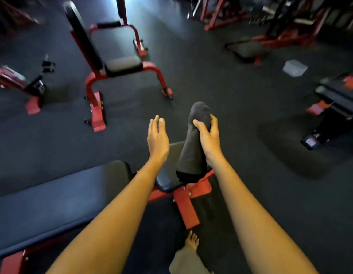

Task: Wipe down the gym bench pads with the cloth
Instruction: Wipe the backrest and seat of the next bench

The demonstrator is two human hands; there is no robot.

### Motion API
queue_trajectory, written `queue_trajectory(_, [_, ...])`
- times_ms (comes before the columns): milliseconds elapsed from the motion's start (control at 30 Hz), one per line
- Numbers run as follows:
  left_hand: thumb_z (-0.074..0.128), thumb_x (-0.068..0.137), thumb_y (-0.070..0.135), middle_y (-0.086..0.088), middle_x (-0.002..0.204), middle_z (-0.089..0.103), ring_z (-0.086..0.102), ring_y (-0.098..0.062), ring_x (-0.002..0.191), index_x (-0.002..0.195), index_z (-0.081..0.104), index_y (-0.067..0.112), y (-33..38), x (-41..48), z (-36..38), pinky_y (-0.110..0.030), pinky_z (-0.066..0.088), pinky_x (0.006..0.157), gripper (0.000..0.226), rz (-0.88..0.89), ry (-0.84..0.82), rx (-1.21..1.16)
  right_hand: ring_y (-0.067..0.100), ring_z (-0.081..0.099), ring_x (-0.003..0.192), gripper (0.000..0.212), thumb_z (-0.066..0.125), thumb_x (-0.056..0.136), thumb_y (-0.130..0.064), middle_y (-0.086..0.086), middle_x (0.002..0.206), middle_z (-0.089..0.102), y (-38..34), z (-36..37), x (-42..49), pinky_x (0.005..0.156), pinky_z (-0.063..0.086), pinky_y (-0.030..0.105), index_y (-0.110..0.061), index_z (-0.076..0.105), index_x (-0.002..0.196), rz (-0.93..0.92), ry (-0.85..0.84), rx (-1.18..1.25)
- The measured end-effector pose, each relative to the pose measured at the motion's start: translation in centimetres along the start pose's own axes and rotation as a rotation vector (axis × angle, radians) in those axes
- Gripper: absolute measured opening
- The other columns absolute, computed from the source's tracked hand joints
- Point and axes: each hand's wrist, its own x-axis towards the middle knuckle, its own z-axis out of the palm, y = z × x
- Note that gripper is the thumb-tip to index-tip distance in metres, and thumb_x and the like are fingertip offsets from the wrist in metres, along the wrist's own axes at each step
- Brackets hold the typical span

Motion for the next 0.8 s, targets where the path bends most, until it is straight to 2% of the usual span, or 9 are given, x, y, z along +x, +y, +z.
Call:
queue_trajectory(100, [0.032, 0.103, 0.031, 0.001, 0.151, 0.034, 0.024, -0.010, 0.141, 0.144, 0.036, 0.014, 7.4, -1.4, -0.5, -0.028, 0.016, 0.116, 0.044, 0.069, -0.017, -0.076, 0.013, 0.060, 0.107, 0.036, 0.060, 0.091, -0.023, -0.002, 0.117, 0.063, -7.1, -0.8, -1.4, 0.086, 0.049, 0.026, -0.027, 0.049, 0.125, -0.075, -0.023, 0.038])
queue_trajectory(200, [0.033, 0.104, 0.028, 0.011, 0.133, 0.048, 0.041, 0.004, 0.121, 0.135, 0.045, 0.019, 13.7, -2.2, 0.4, -0.016, 0.021, 0.108, 0.035, 0.171, -0.050, -0.135, 0.010, 0.061, 0.104, 0.032, 0.058, 0.093, -0.025, -0.006, 0.114, 0.062, -13.1, -2.4, -1.7, 0.084, 0.050, 0.025, -0.030, 0.047, 0.123, -0.152, -0.054, 0.074])
queue_trajectory(267, [0.033, 0.103, 0.030, 0.006, 0.142, 0.043, 0.036, -0.003, 0.129, 0.141, 0.040, 0.015, 16.7, -2.5, 1.8, -0.013, 0.021, 0.103, 0.041, 0.203, -0.080, -0.152, 0.013, 0.062, 0.104, 0.032, 0.057, 0.094, -0.027, -0.003, 0.116, 0.063, -15.9, -3.7, -1.5, 0.085, 0.051, 0.027, -0.029, 0.047, 0.124, -0.185, -0.069, 0.100])
queue_trajectory(333, [0.033, 0.103, 0.033, 0.000, 0.149, 0.036, 0.031, -0.013, 0.137, 0.144, 0.037, 0.015, 18.8, -2.5, 3.4, -0.022, 0.019, 0.110, 0.046, 0.203, -0.099, -0.160, 0.016, 0.063, 0.105, 0.030, 0.057, 0.094, -0.029, 0.000, 0.115, 0.064, -17.7, -5.3, -0.9, 0.089, 0.052, 0.033, -0.029, 0.047, 0.123, -0.188, -0.069, 0.134])
queue_trajectory(400, [0.032, 0.102, 0.036, -0.002, 0.150, 0.035, 0.031, -0.015, 0.138, 0.144, 0.037, 0.016, 20.6, -2.8, 5.7, -0.029, 0.019, 0.115, 0.047, 0.210, -0.109, -0.175, 0.018, 0.063, 0.106, 0.029, 0.056, 0.095, -0.031, 0.000, 0.116, 0.063, -19.3, -7.7, -0.1, 0.092, 0.052, 0.037, -0.031, 0.045, 0.122, -0.190, -0.049, 0.161])
queue_trajectory(467, [0.032, 0.103, 0.035, 0.000, 0.151, 0.034, 0.029, -0.013, 0.139, 0.145, 0.036, 0.016, 22.2, -2.9, 8.7, -0.026, 0.018, 0.114, 0.046, 0.234, -0.111, -0.194, 0.018, 0.063, 0.104, 0.030, 0.055, 0.095, -0.033, 0.000, 0.115, 0.062, -20.8, -10.5, 1.2, 0.089, 0.053, 0.035, -0.032, 0.043, 0.123, -0.192, -0.035, 0.188])
queue_trajectory(567, [0.031, 0.103, 0.034, 0.001, 0.152, 0.031, 0.026, -0.012, 0.140, 0.146, 0.032, 0.015, 24.5, -3.0, 14.3, -0.023, 0.017, 0.111, 0.047, 0.259, -0.149, -0.226, 0.012, 0.062, 0.097, 0.030, 0.053, 0.096, -0.031, -0.002, 0.109, 0.061, -22.5, -15.6, 3.7, 0.077, 0.052, 0.026, -0.028, 0.042, 0.124, -0.221, -0.014, 0.193])
queue_trajectory(800, [0.031, 0.103, 0.031, 0.001, 0.151, 0.033, 0.027, -0.012, 0.139, 0.145, 0.034, 0.015, 30.3, -3.7, 31.5, -0.021, 0.018, 0.109, 0.045, 0.230, -0.211, -0.326, 0.011, 0.062, 0.098, 0.029, 0.056, 0.095, -0.029, -0.001, 0.113, 0.061, -26.9, -30.0, 11.7, 0.076, 0.050, 0.023, -0.029, 0.043, 0.121, -0.258, 0.004, 0.114])
